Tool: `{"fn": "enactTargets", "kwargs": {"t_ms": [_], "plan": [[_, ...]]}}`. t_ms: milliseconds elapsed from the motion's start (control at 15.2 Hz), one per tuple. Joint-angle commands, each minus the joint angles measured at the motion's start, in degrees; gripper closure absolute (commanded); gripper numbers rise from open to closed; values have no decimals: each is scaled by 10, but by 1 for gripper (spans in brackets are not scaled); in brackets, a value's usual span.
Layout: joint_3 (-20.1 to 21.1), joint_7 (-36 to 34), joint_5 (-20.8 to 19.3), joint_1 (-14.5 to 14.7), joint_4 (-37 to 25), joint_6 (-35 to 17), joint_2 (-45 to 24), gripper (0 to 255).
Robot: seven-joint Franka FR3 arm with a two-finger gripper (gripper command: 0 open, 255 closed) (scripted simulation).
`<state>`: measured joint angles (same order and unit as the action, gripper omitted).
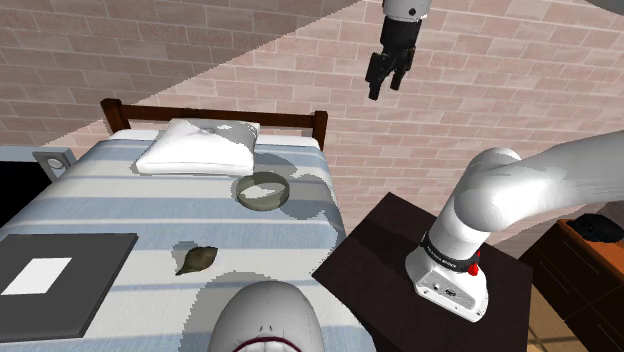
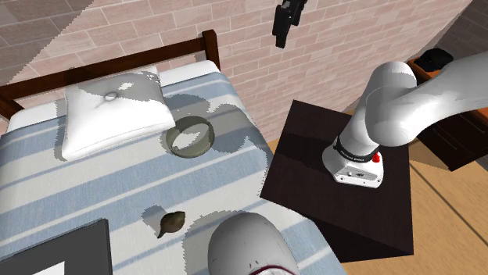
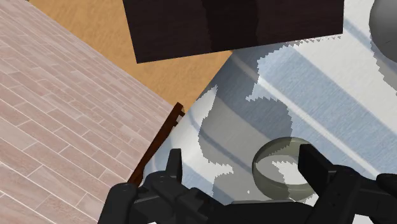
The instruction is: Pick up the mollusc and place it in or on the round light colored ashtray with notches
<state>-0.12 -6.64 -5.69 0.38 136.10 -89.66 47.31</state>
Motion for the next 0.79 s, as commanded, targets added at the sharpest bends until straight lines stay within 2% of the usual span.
{"fn": "enactTargets", "kwargs": {"t_ms": [0, 726], "plan": [[0, 0, 0, 0, 0, 0, 0, 0], [97, -80, 49, 49, 31, -143, -123, 0]]}}
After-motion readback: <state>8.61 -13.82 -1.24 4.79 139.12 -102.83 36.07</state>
